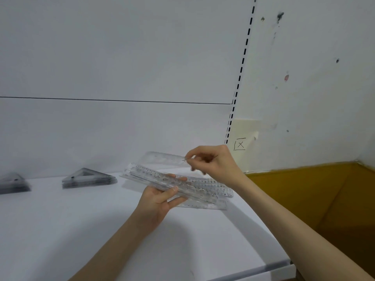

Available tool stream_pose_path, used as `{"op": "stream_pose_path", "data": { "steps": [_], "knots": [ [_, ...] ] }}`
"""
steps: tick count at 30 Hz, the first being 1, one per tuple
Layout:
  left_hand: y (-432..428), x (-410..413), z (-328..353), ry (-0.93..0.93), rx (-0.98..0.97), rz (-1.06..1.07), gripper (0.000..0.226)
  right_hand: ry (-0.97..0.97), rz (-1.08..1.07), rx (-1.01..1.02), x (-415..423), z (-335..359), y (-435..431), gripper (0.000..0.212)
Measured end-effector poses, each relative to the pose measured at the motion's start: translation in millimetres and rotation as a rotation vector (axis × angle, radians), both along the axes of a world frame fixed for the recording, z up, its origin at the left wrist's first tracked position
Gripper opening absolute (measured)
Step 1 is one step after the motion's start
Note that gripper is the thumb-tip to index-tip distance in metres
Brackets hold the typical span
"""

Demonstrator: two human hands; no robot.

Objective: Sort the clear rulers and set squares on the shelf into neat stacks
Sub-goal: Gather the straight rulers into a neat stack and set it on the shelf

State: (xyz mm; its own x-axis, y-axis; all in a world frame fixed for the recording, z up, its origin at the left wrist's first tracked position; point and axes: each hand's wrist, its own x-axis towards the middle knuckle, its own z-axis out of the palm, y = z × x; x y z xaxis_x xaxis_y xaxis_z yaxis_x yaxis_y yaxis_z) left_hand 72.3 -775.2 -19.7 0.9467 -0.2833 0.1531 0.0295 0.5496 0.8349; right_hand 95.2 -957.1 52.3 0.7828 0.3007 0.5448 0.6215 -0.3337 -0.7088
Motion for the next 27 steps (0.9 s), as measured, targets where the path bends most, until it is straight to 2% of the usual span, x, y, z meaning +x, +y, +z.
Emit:
{"op": "stream_pose_path", "data": {
  "steps": [4,6,9,14,23,27],
  "knots": [
    [1,-1,1,0.011,0.0,-0.041,0.045,0.254,0.173,0.173,7,1,1,0.01],
    [2,-1,1,0.013,0.008,-0.053,0.035,0.337,0.229,0.19,11,-1,3,0.007],
    [3,0,-1,-0.032,0.039,-0.081,0.032,0.417,0.244,0.145,14,-5,9,0.021],
    [1,-3,2,-0.054,0.054,-0.08,0.039,0.374,0.195,-0.023,13,-13,24,0.014],
    [2,-2,0,-0.067,0.012,-0.065,0.03,0.249,0.148,-0.103,13,-22,29,0.007],
    [2,2,-3,-0.045,0.02,-0.077,0.053,0.248,0.168,-0.141,18,-14,19,0.016]
  ]
}}
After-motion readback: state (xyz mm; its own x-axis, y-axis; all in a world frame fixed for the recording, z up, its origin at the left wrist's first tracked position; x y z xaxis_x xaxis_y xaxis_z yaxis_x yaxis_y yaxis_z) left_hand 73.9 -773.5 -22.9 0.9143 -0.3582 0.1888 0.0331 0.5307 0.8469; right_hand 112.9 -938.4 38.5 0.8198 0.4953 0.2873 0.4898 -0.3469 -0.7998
